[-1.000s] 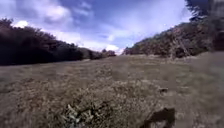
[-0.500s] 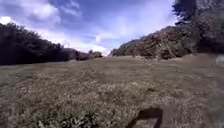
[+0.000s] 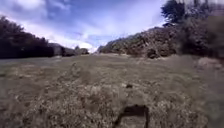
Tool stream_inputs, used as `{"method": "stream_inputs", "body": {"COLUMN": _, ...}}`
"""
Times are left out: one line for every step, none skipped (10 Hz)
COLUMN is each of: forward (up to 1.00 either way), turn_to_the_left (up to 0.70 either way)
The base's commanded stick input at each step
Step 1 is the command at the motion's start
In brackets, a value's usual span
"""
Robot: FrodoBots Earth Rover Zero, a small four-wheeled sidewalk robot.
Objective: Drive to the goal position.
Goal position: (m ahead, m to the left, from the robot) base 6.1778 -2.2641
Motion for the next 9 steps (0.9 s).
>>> {"method": "stream_inputs", "body": {"forward": 0.70, "turn_to_the_left": -0.35}}
{"method": "stream_inputs", "body": {"forward": 0.70, "turn_to_the_left": -0.35}}
{"method": "stream_inputs", "body": {"forward": 0.70, "turn_to_the_left": -0.35}}
{"method": "stream_inputs", "body": {"forward": 0.70, "turn_to_the_left": -0.35}}
{"method": "stream_inputs", "body": {"forward": 0.70, "turn_to_the_left": -0.35}}
{"method": "stream_inputs", "body": {"forward": 0.70, "turn_to_the_left": -0.35}}
{"method": "stream_inputs", "body": {"forward": 0.70, "turn_to_the_left": -0.35}}
{"method": "stream_inputs", "body": {"forward": 0.70, "turn_to_the_left": -0.35}}
{"method": "stream_inputs", "body": {"forward": 0.70, "turn_to_the_left": -0.35}}
